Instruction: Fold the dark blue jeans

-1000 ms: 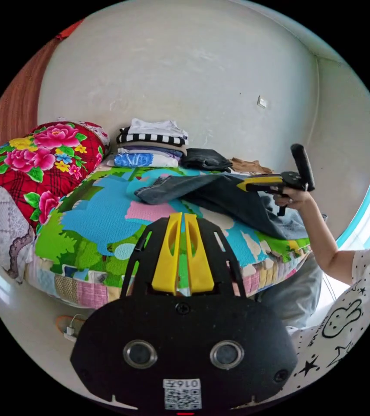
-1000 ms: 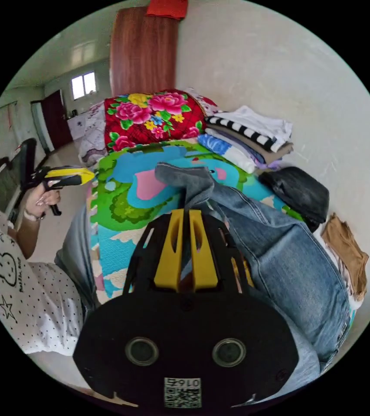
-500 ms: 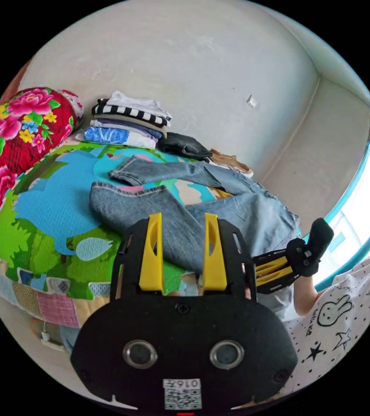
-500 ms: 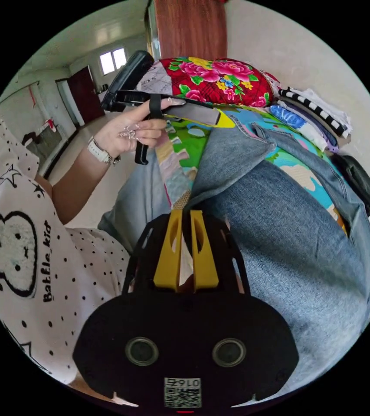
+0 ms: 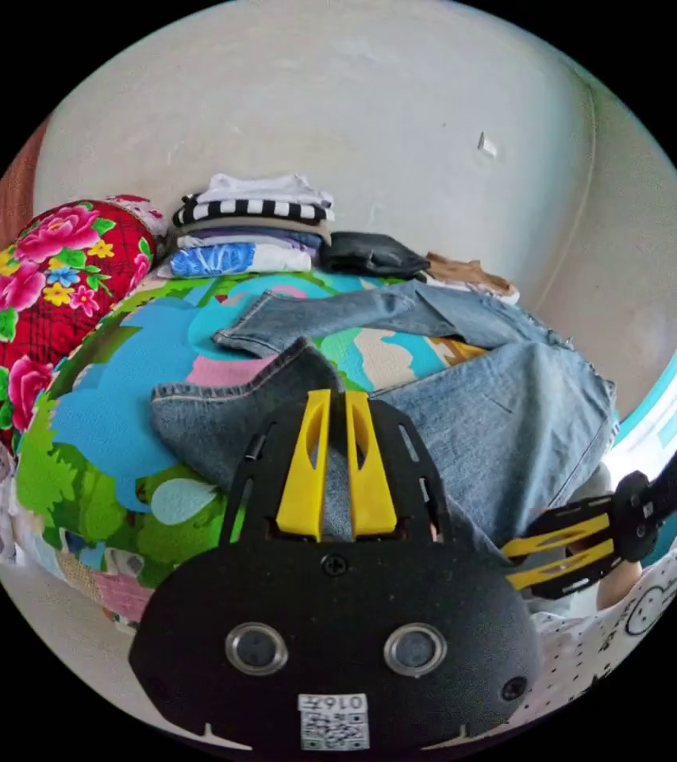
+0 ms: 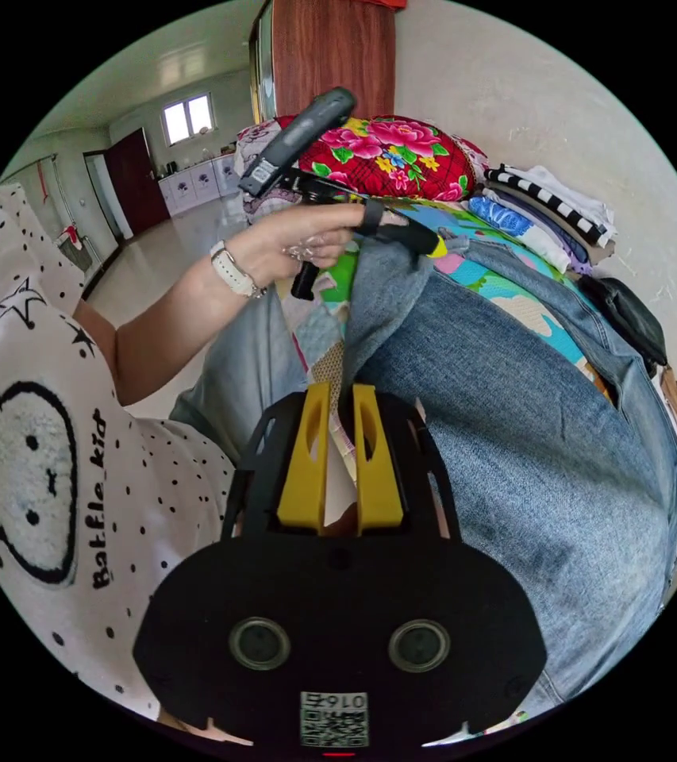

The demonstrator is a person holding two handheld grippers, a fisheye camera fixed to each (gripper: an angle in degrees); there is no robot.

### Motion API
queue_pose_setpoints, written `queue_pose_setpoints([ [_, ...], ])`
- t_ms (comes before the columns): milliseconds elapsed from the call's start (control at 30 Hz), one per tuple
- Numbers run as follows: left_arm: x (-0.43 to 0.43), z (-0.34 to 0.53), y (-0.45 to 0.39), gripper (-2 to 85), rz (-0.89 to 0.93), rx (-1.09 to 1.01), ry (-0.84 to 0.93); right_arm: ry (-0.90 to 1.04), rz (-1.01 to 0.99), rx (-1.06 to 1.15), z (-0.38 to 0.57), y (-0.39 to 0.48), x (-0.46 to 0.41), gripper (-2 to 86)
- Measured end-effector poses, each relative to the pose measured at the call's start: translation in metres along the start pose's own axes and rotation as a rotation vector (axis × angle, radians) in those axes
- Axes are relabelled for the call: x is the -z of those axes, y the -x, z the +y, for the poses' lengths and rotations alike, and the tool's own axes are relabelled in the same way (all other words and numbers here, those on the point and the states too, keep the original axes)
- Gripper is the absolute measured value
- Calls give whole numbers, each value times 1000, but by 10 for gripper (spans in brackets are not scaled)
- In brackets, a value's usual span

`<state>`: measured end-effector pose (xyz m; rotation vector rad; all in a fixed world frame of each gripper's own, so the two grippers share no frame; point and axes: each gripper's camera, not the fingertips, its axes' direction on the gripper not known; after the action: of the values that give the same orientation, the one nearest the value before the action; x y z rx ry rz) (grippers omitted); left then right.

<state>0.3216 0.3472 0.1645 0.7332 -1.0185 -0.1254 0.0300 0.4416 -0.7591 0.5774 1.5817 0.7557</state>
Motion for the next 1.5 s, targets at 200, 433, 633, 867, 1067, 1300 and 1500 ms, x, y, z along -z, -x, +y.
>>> queue_pose_setpoints([
  [200, 134, 85, 103, 1, 290, 222, -184, -107, -103, 67, -27, -15, 44, 59],
  [433, 153, 148, 113, -10, 137, 326, -134, -190, -14, 202, -133, -40, 32, 133],
  [633, 158, 139, 135, -10, 182, 333, -157, 143, -15, 203, -215, -59, -63, 152],
  [867, 157, 103, 157, -9, 167, 244, -188, 141, -35, 218, -228, -68, -56, 25],
  [1067, 170, 68, 178, -4, -66, 219, -259, -50, 145, 230, -269, -56, -17, 20],
  [1300, 148, 105, 245, 42, -103, 568, -98, -21, 100, 82, -271, -80, -42, 89],
  [1500, 140, 55, 234, 60, -148, 419, -191, -161, 1, -48, -263, -178, 31, 94],
])
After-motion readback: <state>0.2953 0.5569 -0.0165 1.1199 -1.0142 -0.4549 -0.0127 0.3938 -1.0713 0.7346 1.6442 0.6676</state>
